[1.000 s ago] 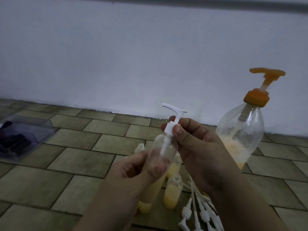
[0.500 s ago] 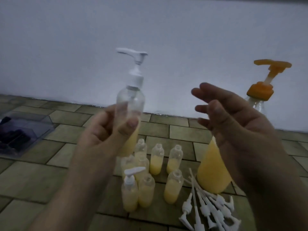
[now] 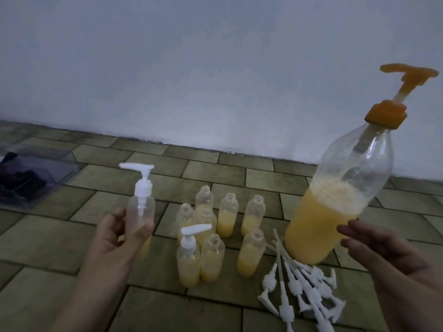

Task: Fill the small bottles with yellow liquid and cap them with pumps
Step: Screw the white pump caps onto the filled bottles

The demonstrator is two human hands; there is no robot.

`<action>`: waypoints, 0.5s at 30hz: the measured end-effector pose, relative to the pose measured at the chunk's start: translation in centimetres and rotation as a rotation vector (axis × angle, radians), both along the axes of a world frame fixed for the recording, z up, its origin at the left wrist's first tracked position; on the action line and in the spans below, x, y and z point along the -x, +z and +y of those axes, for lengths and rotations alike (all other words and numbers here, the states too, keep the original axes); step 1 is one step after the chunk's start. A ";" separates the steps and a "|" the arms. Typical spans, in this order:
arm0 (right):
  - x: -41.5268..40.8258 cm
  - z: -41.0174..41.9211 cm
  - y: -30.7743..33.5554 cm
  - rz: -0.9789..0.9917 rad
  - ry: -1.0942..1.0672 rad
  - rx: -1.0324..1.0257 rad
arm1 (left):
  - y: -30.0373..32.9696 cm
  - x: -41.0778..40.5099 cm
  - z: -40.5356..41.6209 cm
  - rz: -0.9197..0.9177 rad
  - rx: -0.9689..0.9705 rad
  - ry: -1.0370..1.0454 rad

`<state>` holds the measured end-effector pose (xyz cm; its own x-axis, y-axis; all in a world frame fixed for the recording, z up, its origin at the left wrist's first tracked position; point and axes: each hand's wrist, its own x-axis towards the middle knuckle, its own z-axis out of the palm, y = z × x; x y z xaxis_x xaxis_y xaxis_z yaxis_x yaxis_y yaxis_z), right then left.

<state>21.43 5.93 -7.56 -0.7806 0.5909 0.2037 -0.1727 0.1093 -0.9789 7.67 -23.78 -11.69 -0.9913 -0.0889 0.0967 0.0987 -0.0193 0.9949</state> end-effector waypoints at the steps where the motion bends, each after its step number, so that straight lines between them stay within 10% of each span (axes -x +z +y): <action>1: -0.1 0.1 -0.3 -0.016 -0.003 0.004 | -0.6 -0.1 -0.1 -0.012 0.008 -0.009; 15: -0.3 0.9 -2.0 -0.109 0.018 0.036 | -4.5 -1.1 0.5 -0.114 0.151 -0.138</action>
<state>21.75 6.84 -9.53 -0.8075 0.5820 0.0958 -0.0667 0.0714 -0.9952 8.74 -23.28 -16.19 -0.9984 0.0551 -0.0142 -0.0073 0.1248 0.9922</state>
